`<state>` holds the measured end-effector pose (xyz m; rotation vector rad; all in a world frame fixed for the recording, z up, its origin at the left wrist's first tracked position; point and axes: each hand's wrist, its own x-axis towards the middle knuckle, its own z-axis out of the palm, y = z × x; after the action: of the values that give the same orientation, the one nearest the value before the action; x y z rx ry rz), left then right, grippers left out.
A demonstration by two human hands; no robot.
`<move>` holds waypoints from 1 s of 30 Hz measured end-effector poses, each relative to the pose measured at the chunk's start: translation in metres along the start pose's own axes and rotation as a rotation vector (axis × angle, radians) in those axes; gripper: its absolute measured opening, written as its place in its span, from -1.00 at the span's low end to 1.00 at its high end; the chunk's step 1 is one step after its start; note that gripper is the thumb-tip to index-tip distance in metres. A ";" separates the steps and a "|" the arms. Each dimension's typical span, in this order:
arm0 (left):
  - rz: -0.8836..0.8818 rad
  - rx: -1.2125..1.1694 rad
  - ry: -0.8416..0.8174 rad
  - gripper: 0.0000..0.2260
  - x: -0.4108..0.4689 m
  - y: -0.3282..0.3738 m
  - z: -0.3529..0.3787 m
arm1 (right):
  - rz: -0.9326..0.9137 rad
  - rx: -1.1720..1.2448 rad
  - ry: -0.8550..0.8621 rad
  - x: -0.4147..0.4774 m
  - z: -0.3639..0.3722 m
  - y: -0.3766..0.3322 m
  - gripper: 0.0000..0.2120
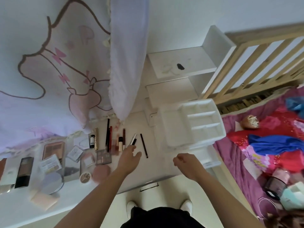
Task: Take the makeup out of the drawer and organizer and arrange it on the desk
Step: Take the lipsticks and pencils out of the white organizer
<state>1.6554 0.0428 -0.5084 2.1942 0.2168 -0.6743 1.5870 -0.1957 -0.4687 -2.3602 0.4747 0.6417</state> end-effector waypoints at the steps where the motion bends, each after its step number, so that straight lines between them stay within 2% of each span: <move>1: -0.010 -0.070 -0.045 -0.61 -0.003 0.008 0.013 | 0.000 -0.148 0.010 0.003 -0.004 0.012 -0.74; 4: -0.077 -0.255 -0.177 -0.60 -0.020 0.030 0.049 | -0.006 -0.378 -0.082 0.011 -0.011 0.039 -0.67; 8: -0.160 -0.349 -0.278 -0.54 -0.036 0.048 0.087 | -0.077 -0.431 -0.217 0.013 -0.019 0.049 -0.58; 11: -0.216 -0.327 -0.245 -0.57 -0.039 0.049 0.103 | -0.166 -0.368 -0.297 0.003 -0.023 0.059 -0.55; 15: -0.232 -0.290 -0.174 -0.68 -0.043 0.049 0.109 | -0.241 -0.309 -0.313 -0.006 -0.027 0.079 -0.45; 18: -0.263 -0.338 -0.187 -0.68 -0.044 0.050 0.108 | -0.274 -0.359 -0.328 -0.002 -0.029 0.090 -0.62; 21: -0.287 -0.434 -0.196 -0.68 -0.044 0.051 0.110 | -0.276 -0.365 -0.194 0.005 -0.038 0.098 -0.68; 24: -0.292 -0.554 -0.121 -0.66 -0.039 0.057 0.110 | -0.343 -0.453 0.131 0.013 -0.046 0.098 -0.80; 26: -0.297 -0.652 -0.063 -0.68 -0.034 0.060 0.109 | -0.307 -0.475 0.277 0.019 -0.050 0.093 -0.82; 30: -0.323 -0.653 0.015 -0.72 -0.031 0.062 0.100 | -0.148 -0.483 0.228 0.031 -0.042 0.085 -0.67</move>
<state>1.6123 -0.0706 -0.5036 1.5479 0.7059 -0.6453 1.5853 -0.2911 -0.4989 -2.9138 0.2555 0.4557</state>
